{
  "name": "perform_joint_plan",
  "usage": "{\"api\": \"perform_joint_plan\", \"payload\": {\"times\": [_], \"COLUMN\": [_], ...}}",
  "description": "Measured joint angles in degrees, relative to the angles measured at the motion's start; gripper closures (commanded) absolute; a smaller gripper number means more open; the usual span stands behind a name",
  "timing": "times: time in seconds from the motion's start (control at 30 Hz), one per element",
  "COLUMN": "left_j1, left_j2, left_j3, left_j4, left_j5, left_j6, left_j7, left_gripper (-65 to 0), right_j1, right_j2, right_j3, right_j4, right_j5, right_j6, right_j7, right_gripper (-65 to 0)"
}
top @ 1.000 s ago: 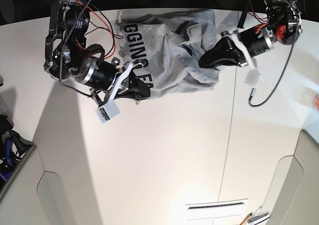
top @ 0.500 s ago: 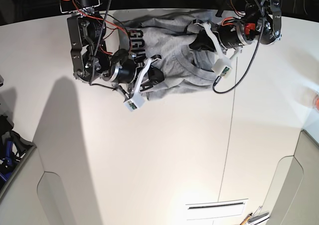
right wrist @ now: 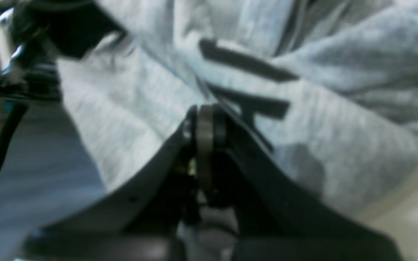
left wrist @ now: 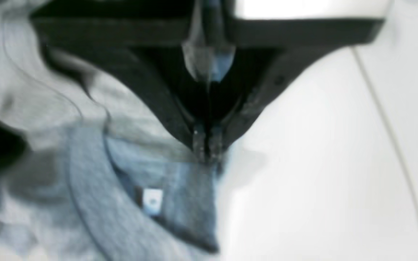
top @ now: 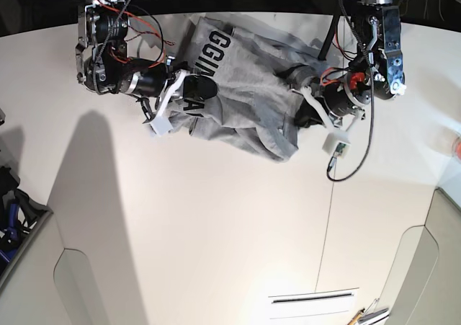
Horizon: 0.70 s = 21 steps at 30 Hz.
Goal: Fold the T-shirt properly
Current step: 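Lift the bundle with the right gripper and carry it to the table corner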
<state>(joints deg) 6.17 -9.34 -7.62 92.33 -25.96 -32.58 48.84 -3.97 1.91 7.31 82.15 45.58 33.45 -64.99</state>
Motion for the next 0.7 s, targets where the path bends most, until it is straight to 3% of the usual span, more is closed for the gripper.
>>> {"api": "perform_joint_plan", "payload": {"times": [0.27, 0.47, 0.7], "left_j1": [-7.6, -6.9, -4.1], "left_j2": [0.0, -1.1, -1.0], "left_j3": [-0.2, -0.3, -0.3], "left_j4": [1.2, 4.3, 8.7], "left_j5": [-2.7, -4.7, -6.0], "left_j6": [0.7, 0.6, 0.6], "left_j7": [1.9, 3.7, 4.8], "left_gripper": [0.0, 0.0, 0.0], "right_j1": [-1.1, 2.7, 7.1], "right_j2": [0.1, 0.0, 0.2], "right_j3": [0.4, -0.5, -11.0], "right_j4": [10.6, 23.0, 22.4], "right_j5": [1.7, 2.0, -4.4], "right_j6": [-0.4, 0.1, 0.7], "right_j7": [-2.3, -2.2, -0.4], "right_gripper": [0.0, 0.0, 0.0]}}
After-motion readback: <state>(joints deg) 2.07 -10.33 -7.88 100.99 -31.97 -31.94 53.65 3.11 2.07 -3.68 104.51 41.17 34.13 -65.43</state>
